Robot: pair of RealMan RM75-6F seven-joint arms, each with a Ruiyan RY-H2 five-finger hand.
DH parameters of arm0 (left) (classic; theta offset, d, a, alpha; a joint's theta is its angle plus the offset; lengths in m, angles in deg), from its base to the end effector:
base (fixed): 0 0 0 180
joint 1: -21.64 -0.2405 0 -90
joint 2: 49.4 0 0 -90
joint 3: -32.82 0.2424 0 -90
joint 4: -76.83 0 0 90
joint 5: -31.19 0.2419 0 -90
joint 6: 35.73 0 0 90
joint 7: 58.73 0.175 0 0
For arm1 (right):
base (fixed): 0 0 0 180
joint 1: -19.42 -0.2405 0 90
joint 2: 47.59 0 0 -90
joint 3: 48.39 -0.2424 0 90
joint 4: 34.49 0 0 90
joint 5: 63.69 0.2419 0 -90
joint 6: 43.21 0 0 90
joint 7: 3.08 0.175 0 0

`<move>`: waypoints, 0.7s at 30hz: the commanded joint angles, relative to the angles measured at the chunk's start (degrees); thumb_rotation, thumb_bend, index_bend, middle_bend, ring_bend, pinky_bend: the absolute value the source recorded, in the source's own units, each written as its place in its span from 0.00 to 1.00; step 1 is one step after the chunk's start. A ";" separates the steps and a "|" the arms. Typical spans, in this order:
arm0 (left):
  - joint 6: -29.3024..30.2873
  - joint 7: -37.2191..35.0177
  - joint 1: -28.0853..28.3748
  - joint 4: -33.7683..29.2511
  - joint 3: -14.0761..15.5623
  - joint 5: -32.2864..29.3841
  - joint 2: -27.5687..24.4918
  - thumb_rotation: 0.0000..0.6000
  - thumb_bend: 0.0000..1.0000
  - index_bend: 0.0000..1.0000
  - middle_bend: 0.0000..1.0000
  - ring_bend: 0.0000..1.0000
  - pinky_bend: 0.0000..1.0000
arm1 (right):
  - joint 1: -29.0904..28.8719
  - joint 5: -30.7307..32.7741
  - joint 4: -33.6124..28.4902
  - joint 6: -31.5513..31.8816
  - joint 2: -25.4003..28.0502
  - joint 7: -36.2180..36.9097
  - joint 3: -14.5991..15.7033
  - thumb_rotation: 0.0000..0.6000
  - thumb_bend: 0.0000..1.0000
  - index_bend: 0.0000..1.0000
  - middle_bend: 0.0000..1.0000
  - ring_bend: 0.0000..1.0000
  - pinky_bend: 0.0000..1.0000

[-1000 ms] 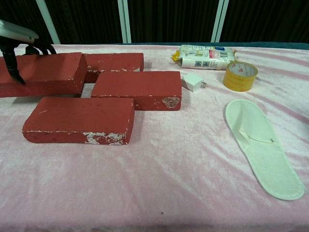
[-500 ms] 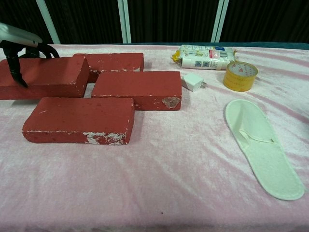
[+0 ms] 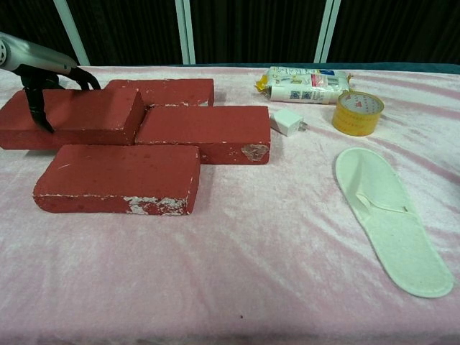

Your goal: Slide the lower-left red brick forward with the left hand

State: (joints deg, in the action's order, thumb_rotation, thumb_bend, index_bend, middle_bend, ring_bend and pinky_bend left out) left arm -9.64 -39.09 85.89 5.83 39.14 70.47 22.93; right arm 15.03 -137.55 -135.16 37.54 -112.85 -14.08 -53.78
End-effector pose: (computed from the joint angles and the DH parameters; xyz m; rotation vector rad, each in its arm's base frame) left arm -0.2169 0.4705 0.0265 -1.9555 -0.9042 -0.2544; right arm -0.3098 -0.2153 0.1069 1.2671 -1.0256 0.7561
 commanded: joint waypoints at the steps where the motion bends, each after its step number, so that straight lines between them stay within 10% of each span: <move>1: -0.29 0.34 0.64 0.09 0.53 -0.96 0.34 1.00 0.31 0.26 0.19 0.00 0.00 | -0.01 0.06 -0.03 -0.04 0.04 0.03 -0.02 1.00 0.16 0.08 0.01 0.12 0.20; 11: -0.47 1.06 2.11 1.25 1.98 -3.50 1.71 1.00 0.28 0.24 0.18 0.00 0.00 | -0.01 0.11 -0.01 -0.05 0.09 0.13 -0.04 1.00 0.16 0.08 0.01 0.12 0.20; 21: -1.39 0.95 3.08 1.70 2.83 -5.29 2.68 1.00 0.01 0.00 0.13 0.00 0.00 | -0.06 0.26 -0.03 -0.12 0.09 0.02 -0.06 1.00 0.16 0.08 0.01 0.12 0.20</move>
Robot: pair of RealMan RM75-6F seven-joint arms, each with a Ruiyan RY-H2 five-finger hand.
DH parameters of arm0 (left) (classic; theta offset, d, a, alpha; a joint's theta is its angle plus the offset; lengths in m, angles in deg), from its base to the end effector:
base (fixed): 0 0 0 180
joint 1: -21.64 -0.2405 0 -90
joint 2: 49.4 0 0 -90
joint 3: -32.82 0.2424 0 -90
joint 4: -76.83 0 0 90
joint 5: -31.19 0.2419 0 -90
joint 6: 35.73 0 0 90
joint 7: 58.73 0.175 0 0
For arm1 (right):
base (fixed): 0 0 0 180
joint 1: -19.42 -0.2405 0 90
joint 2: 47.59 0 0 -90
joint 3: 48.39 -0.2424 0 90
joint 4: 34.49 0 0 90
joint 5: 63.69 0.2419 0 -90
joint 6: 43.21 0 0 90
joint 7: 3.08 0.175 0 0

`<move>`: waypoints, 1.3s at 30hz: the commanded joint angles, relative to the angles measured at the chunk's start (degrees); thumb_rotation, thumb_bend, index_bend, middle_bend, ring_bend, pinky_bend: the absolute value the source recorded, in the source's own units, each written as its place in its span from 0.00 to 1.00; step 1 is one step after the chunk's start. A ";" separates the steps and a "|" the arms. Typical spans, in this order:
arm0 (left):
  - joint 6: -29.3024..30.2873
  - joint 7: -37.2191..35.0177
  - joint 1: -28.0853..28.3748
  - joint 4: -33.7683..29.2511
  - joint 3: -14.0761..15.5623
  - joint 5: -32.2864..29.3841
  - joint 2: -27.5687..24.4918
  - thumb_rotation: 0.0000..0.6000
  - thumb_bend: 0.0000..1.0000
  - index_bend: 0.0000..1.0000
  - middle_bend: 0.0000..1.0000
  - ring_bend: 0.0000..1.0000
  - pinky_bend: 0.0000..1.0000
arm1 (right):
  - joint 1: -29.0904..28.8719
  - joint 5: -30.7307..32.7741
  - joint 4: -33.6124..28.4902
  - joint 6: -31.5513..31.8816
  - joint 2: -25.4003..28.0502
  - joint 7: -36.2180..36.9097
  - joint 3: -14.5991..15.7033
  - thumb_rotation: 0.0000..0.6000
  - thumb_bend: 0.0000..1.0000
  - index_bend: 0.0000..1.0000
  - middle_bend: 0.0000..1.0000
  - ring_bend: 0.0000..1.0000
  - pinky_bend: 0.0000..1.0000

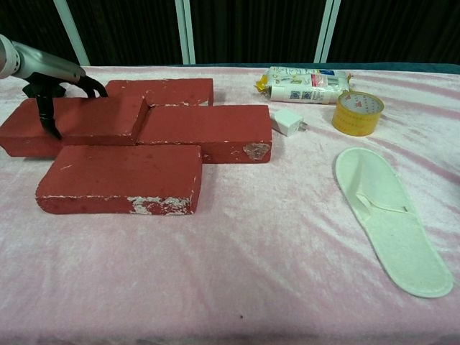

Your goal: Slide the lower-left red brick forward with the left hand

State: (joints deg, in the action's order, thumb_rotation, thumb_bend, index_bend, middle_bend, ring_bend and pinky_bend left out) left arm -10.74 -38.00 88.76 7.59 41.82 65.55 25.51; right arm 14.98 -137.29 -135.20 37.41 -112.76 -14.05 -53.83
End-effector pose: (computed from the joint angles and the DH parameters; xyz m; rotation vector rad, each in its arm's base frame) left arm -0.2145 0.4724 0.0126 -1.9624 -0.9279 -0.2186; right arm -0.3104 -0.2156 0.1073 1.2649 -1.0282 0.7537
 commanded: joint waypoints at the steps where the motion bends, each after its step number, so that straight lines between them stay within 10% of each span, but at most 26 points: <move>1: -0.39 -0.23 0.31 -0.14 0.19 -0.52 0.13 1.00 0.01 0.00 0.12 0.00 0.00 | 0.00 0.00 0.01 0.00 0.01 -0.01 0.00 1.00 0.16 0.08 0.01 0.12 0.20; 21: 2.75 -1.52 1.82 -6.76 2.27 -2.43 -4.19 1.00 0.00 0.00 0.06 0.00 0.00 | -0.01 0.19 -0.09 -0.04 0.08 -0.16 0.04 1.00 0.16 0.08 0.01 0.12 0.20; 31: 27.52 -7.88 -10.32 -24.89 -0.50 14.96 -17.08 1.00 0.00 0.00 0.06 0.00 0.00 | -0.09 0.06 0.25 0.15 0.00 -0.59 -0.03 1.00 0.16 0.08 0.01 0.13 0.20; 39: 52.82 -15.79 -30.02 -30.46 5.65 38.59 -21.20 1.00 0.00 0.00 0.06 0.00 0.00 | -0.04 -0.83 0.71 0.84 -0.23 -1.44 0.15 1.00 0.16 0.08 0.01 0.12 0.20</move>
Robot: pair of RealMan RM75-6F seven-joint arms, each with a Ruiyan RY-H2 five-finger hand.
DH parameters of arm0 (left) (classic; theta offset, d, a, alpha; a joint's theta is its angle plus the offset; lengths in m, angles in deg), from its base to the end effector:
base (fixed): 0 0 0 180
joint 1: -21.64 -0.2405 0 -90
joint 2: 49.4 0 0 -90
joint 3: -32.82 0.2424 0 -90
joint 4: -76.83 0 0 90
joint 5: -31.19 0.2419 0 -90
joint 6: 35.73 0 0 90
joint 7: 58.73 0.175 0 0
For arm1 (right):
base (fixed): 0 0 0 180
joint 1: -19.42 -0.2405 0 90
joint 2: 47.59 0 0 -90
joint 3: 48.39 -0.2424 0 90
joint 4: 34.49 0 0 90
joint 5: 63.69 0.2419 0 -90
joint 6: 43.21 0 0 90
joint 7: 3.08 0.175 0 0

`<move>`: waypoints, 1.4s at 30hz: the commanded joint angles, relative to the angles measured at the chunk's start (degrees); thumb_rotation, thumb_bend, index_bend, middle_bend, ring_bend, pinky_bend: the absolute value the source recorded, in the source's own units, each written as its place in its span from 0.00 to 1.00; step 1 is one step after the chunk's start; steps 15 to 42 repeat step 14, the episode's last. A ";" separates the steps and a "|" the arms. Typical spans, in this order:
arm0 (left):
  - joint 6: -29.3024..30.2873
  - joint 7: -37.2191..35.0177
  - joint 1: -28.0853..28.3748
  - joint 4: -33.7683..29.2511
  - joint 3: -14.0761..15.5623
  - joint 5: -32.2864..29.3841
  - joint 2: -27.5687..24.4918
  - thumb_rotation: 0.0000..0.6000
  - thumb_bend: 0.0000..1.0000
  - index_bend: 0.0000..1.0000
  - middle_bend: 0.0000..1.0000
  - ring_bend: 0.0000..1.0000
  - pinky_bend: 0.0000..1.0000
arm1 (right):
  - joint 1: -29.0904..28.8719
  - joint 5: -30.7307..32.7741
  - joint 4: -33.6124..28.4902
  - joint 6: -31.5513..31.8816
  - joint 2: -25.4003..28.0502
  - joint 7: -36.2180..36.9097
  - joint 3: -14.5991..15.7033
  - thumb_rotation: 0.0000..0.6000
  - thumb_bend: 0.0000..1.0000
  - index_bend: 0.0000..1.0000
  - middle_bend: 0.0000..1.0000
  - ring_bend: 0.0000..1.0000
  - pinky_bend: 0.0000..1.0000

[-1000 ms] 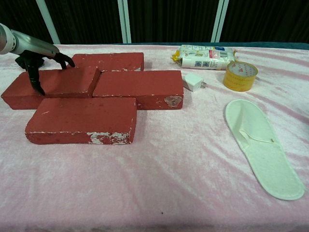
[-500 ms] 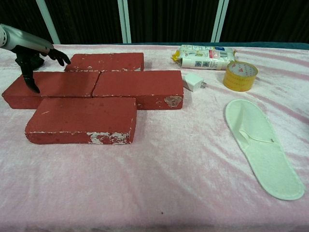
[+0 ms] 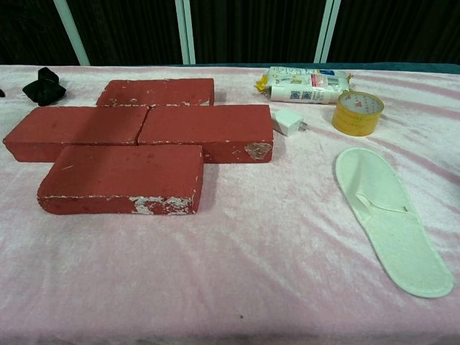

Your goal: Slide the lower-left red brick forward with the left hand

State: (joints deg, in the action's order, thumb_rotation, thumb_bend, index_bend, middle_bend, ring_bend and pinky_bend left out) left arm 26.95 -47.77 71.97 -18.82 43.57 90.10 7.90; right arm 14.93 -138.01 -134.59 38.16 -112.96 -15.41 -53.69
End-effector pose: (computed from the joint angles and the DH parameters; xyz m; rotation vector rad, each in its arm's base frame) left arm -0.2225 0.3772 0.1049 -1.7876 -0.7486 -0.6271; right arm -0.3100 -0.2159 0.1087 1.2788 -0.9907 0.7419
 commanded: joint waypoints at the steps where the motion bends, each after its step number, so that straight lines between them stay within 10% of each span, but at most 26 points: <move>1: 17.74 -6.60 -15.51 -3.85 4.80 15.82 -3.55 1.00 0.00 0.00 0.06 0.00 0.00 | 0.00 -0.22 0.14 0.19 -0.06 -0.08 -0.01 1.00 0.16 0.08 0.01 0.12 0.20; 14: 33.44 -12.36 -35.50 8.21 8.53 25.76 2.54 1.00 0.00 0.00 0.06 0.00 0.00 | 0.25 -7.47 3.58 4.12 -1.07 3.04 0.50 1.00 0.16 0.08 0.01 0.12 0.20; 42: 33.44 -12.36 -35.50 8.21 8.53 25.76 2.54 1.00 0.00 0.00 0.06 0.00 0.00 | 0.25 -7.47 3.58 4.12 -1.07 3.04 0.50 1.00 0.16 0.08 0.01 0.12 0.20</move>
